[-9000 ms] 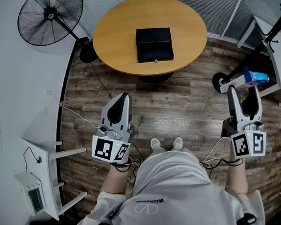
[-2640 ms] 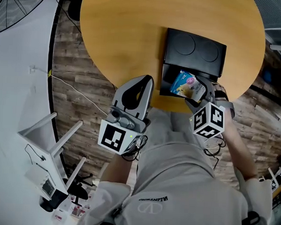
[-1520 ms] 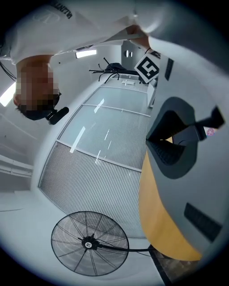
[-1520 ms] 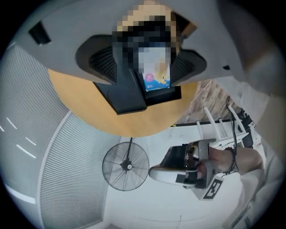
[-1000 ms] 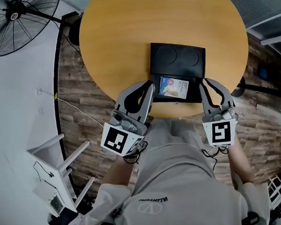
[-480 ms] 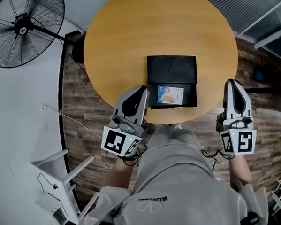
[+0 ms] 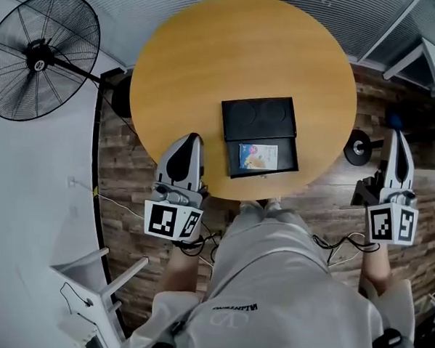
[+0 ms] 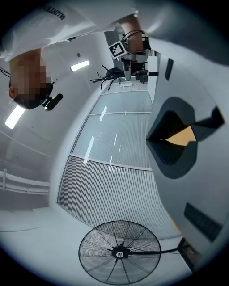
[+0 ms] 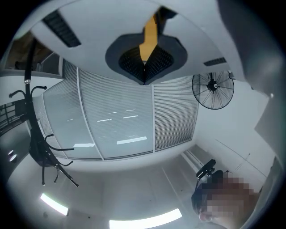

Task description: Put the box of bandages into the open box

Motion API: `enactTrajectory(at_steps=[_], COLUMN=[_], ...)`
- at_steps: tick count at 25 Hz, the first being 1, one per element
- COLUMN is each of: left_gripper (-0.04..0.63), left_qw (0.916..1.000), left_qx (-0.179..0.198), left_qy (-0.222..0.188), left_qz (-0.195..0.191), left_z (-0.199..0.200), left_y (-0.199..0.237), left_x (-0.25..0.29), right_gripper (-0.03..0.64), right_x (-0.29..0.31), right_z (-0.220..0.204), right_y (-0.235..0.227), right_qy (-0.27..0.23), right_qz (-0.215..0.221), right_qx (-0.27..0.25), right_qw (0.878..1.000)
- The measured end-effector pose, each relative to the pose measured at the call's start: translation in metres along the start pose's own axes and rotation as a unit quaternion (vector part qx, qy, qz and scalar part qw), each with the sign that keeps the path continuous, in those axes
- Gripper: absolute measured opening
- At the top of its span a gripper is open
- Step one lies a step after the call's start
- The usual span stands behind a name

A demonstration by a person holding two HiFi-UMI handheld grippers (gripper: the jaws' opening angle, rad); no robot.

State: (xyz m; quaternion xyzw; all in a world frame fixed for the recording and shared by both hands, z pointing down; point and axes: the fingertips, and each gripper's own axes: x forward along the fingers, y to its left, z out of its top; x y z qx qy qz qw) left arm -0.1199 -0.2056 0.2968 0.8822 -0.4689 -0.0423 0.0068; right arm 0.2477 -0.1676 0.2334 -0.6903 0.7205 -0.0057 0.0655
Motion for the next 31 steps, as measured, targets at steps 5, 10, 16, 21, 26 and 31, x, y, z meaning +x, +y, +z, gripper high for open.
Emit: enactTrajectory(at_steps=[5, 10, 16, 21, 26, 31], left_gripper=[0.008, 0.008, 0.008, 0.008, 0.008, 0.008], left_qw=[1.0000, 1.0000, 1.0000, 1.0000, 1.0000, 0.9999], left_qx=[0.007, 0.007, 0.007, 0.007, 0.006, 0.009], left_qy=[-0.001, -0.002, -0.002, -0.001, 0.000, 0.001], left_qz=[0.005, 0.006, 0.001, 0.001, -0.001, -0.005], left_z=[0.003, 0.004, 0.003, 0.002, 0.002, -0.001], left_y=[-0.002, -0.006, -0.009, -0.012, -0.015, -0.016], left_x=[-0.002, 0.000, 0.004, 0.009, 0.009, 0.010], right_gripper=[0.017, 0.017, 0.017, 0.017, 0.017, 0.016], right_x=[-0.007, -0.003, 0.001, 0.003, 0.002, 0.003], right_z=[-0.005, -0.006, -0.007, -0.008, -0.007, -0.012], right_y=[-0.009, -0.007, -0.010, -0.015, -0.015, -0.016], right_qy=[0.006, 0.007, 0.008, 0.010, 0.011, 0.017], right_qz=[-0.010, -0.005, -0.009, -0.013, -0.014, -0.017], right_qx=[0.004, -0.003, -0.006, -0.008, -0.010, -0.009], right_qw=[1.000, 1.000, 1.000, 1.000, 1.000, 1.000])
